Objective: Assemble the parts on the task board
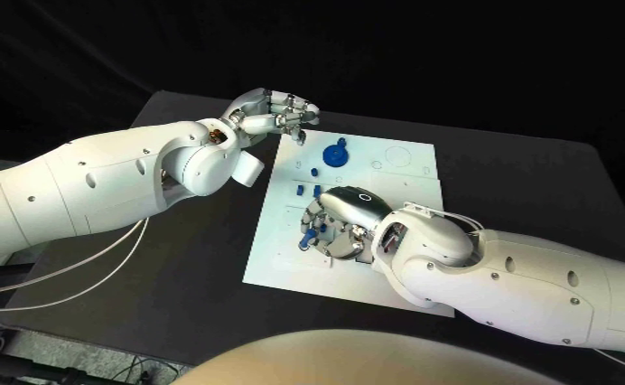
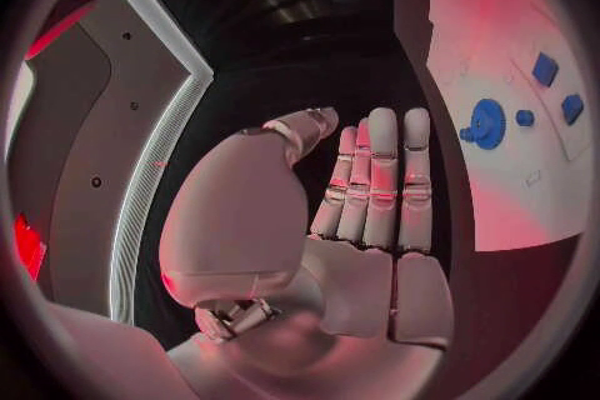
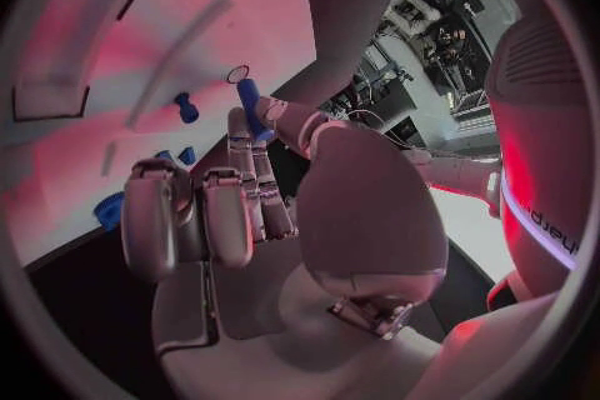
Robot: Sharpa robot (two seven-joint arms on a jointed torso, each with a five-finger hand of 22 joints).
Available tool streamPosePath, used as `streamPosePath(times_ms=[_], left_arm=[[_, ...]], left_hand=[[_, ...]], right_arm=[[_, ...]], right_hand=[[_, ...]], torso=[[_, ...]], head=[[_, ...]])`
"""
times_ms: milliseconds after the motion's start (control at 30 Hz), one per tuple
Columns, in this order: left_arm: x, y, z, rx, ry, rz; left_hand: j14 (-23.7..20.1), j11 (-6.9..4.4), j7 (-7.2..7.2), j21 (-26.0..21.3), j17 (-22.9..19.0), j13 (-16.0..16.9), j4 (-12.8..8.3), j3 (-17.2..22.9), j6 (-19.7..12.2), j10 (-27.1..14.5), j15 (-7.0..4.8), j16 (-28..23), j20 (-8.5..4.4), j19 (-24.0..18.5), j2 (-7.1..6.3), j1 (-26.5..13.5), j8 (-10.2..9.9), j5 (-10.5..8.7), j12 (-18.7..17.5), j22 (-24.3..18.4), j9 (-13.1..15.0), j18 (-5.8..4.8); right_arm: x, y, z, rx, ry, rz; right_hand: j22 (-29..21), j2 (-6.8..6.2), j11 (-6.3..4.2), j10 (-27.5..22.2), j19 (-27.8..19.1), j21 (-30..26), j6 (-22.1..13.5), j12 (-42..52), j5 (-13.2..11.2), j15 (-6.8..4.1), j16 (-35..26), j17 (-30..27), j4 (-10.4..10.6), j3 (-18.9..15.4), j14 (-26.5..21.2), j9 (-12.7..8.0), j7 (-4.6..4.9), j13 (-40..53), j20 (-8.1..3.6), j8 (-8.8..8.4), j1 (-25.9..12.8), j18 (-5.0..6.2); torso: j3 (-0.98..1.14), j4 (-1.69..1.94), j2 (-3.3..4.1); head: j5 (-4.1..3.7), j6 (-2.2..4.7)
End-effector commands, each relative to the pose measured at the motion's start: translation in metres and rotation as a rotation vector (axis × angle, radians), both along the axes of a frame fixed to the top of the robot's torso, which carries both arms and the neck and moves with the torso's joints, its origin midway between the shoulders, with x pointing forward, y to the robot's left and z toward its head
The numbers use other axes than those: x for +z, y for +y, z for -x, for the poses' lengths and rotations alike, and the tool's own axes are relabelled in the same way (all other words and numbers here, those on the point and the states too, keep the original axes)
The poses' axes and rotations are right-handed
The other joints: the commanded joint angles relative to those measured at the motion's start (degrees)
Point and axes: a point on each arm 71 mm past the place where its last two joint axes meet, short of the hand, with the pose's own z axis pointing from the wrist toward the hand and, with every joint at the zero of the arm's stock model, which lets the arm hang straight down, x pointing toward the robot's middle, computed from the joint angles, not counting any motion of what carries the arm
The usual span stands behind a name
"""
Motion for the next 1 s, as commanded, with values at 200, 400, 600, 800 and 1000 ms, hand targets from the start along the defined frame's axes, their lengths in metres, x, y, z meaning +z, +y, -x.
streamPosePath(times_ms=[200,400,600,800,1000], left_arm=[[0.0008,-0.0024,0.0006,-0.018,-0.001,0.012],[0.0009,-0.0018,0.0006,-0.016,-0.001,0.011],[0.0009,-0.0016,0.0008,-0.017,0.0,0.011],[0.001,-0.001,0.001,-0.016,0.0,0.011],[0.001,-0.0009,0.0011,-0.016,0.001,0.01]], left_hand=[[-0.02,-0.06,-0.03,-0.34,-0.08,-0.08,-0.01,-0.32,-0.34,-0.41,0.06,-0.38,-0.01,0.51,0.5,0.13,0.4,-0.12,0.14,-0.07,0.07,1.02],[-0.02,-0.06,-0.03,-0.34,-0.08,-0.08,-0.01,-0.32,-0.34,-0.41,0.06,-0.38,-0.01,0.51,0.5,0.13,0.4,-0.12,0.14,-0.07,0.07,1.02],[-0.02,-0.06,-0.03,-0.34,-0.08,-0.08,-0.01,-0.32,-0.34,-0.41,0.06,-0.38,-0.01,0.51,0.5,0.13,0.4,-0.12,0.14,-0.07,0.07,1.02],[-0.02,-0.06,-0.03,-0.34,-0.08,-0.08,-0.01,-0.32,-0.34,-0.41,0.06,-0.38,-0.01,0.51,0.5,0.13,0.4,-0.12,0.14,-0.07,0.07,1.02],[-0.03,-0.05,-0.03,-0.44,-0.09,-0.1,0.06,-0.36,-0.39,-0.47,0.07,-0.41,-0.01,0.53,0.55,0.05,0.45,-0.06,0.17,-0.08,0.08,1.02]], right_arm=[[-0.0063,0.0001,-0.0003,0.017,-0.004,0.036],[-0.0087,0.0024,0.0,0.018,-0.003,0.039],[-0.0113,0.0042,0.0013,0.015,-0.003,0.037],[-0.0127,0.0049,0.001,0.012,-0.004,0.04],[-0.0131,0.0054,0.0011,0.011,-0.005,0.038]], right_hand=[[11.97,0.04,-0.04,0.31,1.53,-0.28,0.26,-0.39,0.2,-0.33,-0.16,-0.05,0.05,0.21,2.53,0.54,-0.25,0.08,-0.44,0.15,-0.86,-0.64],[11.97,0.04,-0.04,0.31,1.53,-0.28,0.26,-0.39,0.2,-0.33,-0.16,-0.05,0.05,0.21,2.53,0.54,-0.25,0.08,-0.44,0.15,-0.86,-0.64],[11.97,0.04,-0.04,0.31,1.53,-0.28,0.26,-0.39,0.2,-0.33,-0.16,-0.05,0.05,0.21,2.53,0.54,-0.25,0.08,-0.44,0.15,-0.86,-0.64],[11.97,0.04,-0.04,0.31,1.53,-0.28,0.26,-0.39,0.2,-0.33,-0.16,-0.05,0.05,0.21,2.53,0.54,-0.25,0.08,-0.44,0.15,-0.86,-0.64],[11.99,0.04,-0.07,0.31,1.56,-0.18,0.16,-0.48,0.32,-0.34,-0.13,0.02,-0.04,0.26,2.55,0.64,-0.27,0.12,-0.45,0.17,-0.89,-0.66]], torso=[[-0.01,0.09,-0.01],[-0.07,0.07,-0.01],[-0.05,0.1,-0.01],[-0.08,0.06,-0.01],[-0.06,0.07,-0.02]], head=[[-0.07,-0.15],[-0.02,-0.26],[0.06,-0.38],[0.08,-0.42],[0.09,-0.46]])
